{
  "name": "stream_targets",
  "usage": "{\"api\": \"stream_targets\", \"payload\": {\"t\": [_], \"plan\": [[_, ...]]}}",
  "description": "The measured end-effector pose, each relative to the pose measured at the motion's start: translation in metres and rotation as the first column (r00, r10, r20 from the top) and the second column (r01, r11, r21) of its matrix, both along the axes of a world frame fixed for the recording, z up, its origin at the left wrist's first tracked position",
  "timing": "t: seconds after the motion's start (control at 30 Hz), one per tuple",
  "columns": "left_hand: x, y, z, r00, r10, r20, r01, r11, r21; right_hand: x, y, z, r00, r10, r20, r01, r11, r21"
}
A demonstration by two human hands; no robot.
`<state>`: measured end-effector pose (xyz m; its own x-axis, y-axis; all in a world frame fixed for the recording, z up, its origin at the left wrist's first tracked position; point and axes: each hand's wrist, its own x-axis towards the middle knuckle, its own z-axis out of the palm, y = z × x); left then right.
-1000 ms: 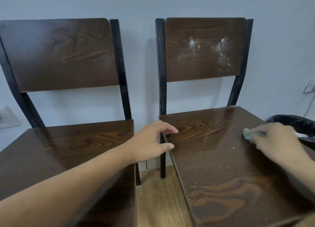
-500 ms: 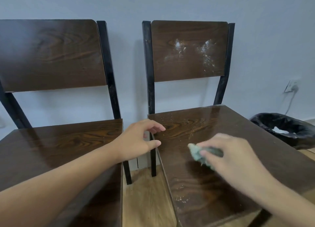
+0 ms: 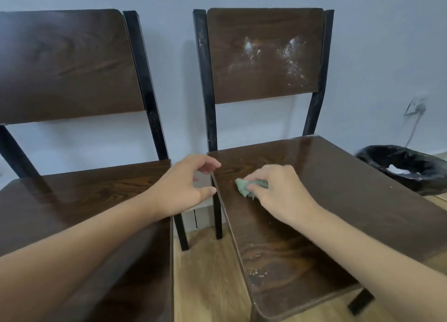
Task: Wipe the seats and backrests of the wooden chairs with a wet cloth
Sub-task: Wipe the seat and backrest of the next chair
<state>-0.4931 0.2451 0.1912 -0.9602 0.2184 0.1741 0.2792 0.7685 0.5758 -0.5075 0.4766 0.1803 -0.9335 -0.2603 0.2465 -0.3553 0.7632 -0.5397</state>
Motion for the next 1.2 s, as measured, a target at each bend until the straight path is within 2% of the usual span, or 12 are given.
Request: {"api": "stream_targets", "payload": {"t": [0.07,0.2,0.33,0.4,0.47,0.5,0.57,0.63,0.73,0.97,1.2], "plan": [[0.008,-0.006,0.005,0.999,-0.032,0.003,0.033,0.999,-0.038,0.043,0.001,-0.001,0.993,0.117,-0.019,-0.116,0.992,0.046],[0.034,-0.006,0.006,0.994,-0.107,-0.002,0.106,0.990,-0.096,0.100,0.008,0.001,0.963,0.269,-0.025,-0.269,0.963,0.017],[0.057,0.005,0.002,0.983,-0.184,0.017,0.184,0.973,-0.138,0.135,0.029,0.012,0.907,0.399,0.136,-0.398,0.917,-0.040],[0.062,0.016,0.001,0.977,-0.212,0.023,0.214,0.969,-0.123,0.129,0.063,0.024,0.942,0.302,0.150,-0.295,0.953,-0.064],[0.061,0.027,0.003,0.972,-0.237,0.004,0.236,0.967,-0.091,0.098,0.115,0.033,0.999,0.032,0.035,-0.031,0.999,-0.031],[0.057,0.031,0.004,0.969,-0.246,-0.006,0.245,0.966,-0.078,0.075,0.145,0.037,0.989,-0.141,-0.039,0.141,0.990,-0.007],[0.050,0.035,0.007,0.970,-0.244,-0.008,0.243,0.968,-0.068,0.028,0.201,0.041,0.899,-0.431,-0.075,0.432,0.902,0.004],[0.045,0.038,0.006,0.973,-0.229,0.003,0.229,0.972,-0.056,-0.009,0.239,0.031,0.827,-0.562,-0.026,0.562,0.827,0.026],[0.038,0.040,0.004,0.978,-0.207,0.010,0.207,0.978,-0.035,-0.024,0.249,0.003,0.799,-0.602,0.012,0.599,0.797,0.077],[0.031,0.039,-0.006,0.972,-0.232,0.024,0.233,0.972,-0.036,-0.012,0.246,0.000,0.803,-0.593,-0.058,0.593,0.805,-0.009],[0.033,0.029,-0.006,0.970,-0.242,0.002,0.242,0.970,-0.036,0.002,0.221,0.005,0.851,-0.517,-0.095,0.526,0.840,0.137]]}}
